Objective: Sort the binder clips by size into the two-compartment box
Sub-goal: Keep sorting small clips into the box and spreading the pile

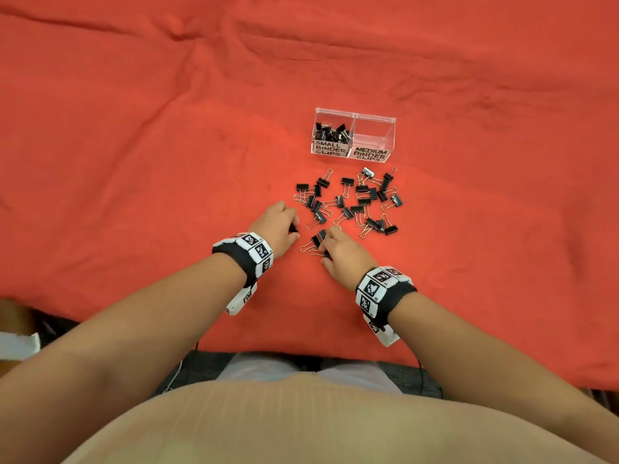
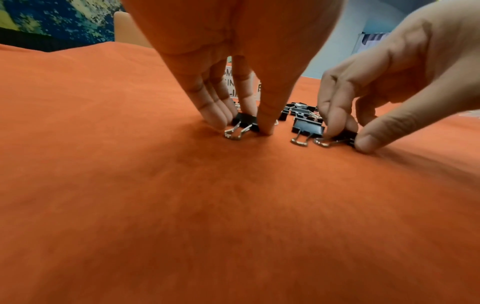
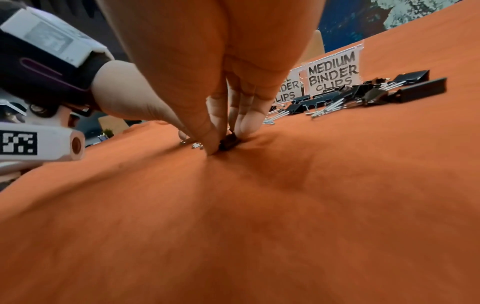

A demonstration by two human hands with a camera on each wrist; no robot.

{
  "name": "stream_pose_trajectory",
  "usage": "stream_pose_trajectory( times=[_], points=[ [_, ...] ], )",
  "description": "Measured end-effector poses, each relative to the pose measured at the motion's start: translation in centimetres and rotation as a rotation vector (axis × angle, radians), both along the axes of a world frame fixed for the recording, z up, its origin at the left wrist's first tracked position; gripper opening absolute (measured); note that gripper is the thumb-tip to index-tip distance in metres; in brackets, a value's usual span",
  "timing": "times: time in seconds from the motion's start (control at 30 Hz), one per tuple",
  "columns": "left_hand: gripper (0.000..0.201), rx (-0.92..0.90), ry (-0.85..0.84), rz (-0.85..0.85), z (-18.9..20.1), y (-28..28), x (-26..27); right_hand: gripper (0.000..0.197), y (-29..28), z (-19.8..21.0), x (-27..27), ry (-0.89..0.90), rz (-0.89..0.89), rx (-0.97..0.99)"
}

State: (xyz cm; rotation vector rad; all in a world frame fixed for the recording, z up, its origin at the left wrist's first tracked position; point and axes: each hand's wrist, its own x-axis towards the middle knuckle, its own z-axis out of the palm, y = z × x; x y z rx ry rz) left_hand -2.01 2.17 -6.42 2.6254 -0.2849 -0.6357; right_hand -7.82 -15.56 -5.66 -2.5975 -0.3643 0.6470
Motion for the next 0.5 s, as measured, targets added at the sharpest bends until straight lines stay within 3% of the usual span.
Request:
stream_pose_trajectory(
  times=[0.27, 0.5],
  points=[
    [0.032, -0.040, -0.047, -0.037, 1.2, -1.6, 0.0, 0.018, -2.0, -0.6, -0.9, -0.048, -0.122, 0.154],
    [0.044, 0.060, -0.064, -0.175, 1.5, -4.2, 1.1, 0.028, -5.4, 0.3, 0.6, -0.116, -0.477, 0.198]
  ],
)
